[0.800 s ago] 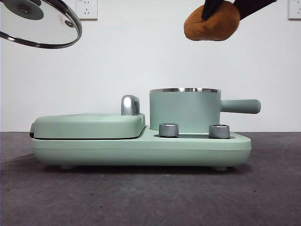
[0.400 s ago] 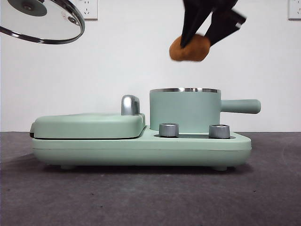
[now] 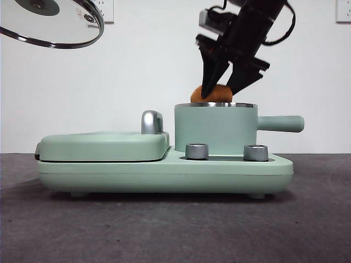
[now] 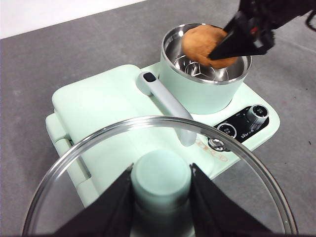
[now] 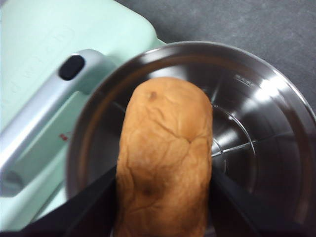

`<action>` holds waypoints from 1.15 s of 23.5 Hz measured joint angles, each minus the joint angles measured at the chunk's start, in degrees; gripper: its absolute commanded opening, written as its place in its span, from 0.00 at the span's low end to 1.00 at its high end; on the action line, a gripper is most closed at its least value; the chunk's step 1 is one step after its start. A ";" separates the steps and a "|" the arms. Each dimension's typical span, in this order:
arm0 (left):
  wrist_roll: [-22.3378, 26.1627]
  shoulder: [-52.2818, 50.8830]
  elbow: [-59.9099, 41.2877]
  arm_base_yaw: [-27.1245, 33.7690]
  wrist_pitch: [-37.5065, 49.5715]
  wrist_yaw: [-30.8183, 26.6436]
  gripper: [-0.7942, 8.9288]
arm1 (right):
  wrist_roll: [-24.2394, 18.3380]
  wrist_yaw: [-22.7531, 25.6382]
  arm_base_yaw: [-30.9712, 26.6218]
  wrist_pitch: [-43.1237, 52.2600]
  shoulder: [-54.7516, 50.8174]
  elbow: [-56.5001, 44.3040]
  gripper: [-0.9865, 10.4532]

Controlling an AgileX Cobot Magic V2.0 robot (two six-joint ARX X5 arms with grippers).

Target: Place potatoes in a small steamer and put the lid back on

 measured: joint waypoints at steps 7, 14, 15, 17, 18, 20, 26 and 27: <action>-0.66 0.00 0.00 0.02 -0.07 0.00 0.09 | -0.72 1.40 -0.81 0.02 2.97 0.00 0.29; -1.33 0.00 0.00 0.02 -0.07 0.00 0.09 | -0.90 1.40 -0.79 0.46 3.43 0.00 0.29; -1.42 0.00 0.00 0.02 -0.07 0.00 0.09 | -0.90 1.40 -0.79 0.46 3.85 0.00 0.29; -1.75 0.00 0.00 0.02 -0.07 0.00 0.09 | -0.90 1.38 -0.79 0.52 4.57 0.00 0.33; -1.86 0.00 0.00 0.02 -0.07 0.00 0.09 | -0.98 1.38 -0.81 0.68 4.72 0.00 0.36; -2.05 0.00 0.00 0.02 -0.07 0.00 0.09 | -1.03 1.36 -0.79 1.07 4.72 0.00 0.39; -3.72 0.00 0.00 0.02 -2.43 0.00 0.09 | -1.03 1.29 -1.05 0.76 2.80 0.74 0.38; -4.09 0.00 0.00 0.02 -3.80 0.15 0.09 | -1.03 1.29 -1.09 -0.42 0.57 0.74 0.37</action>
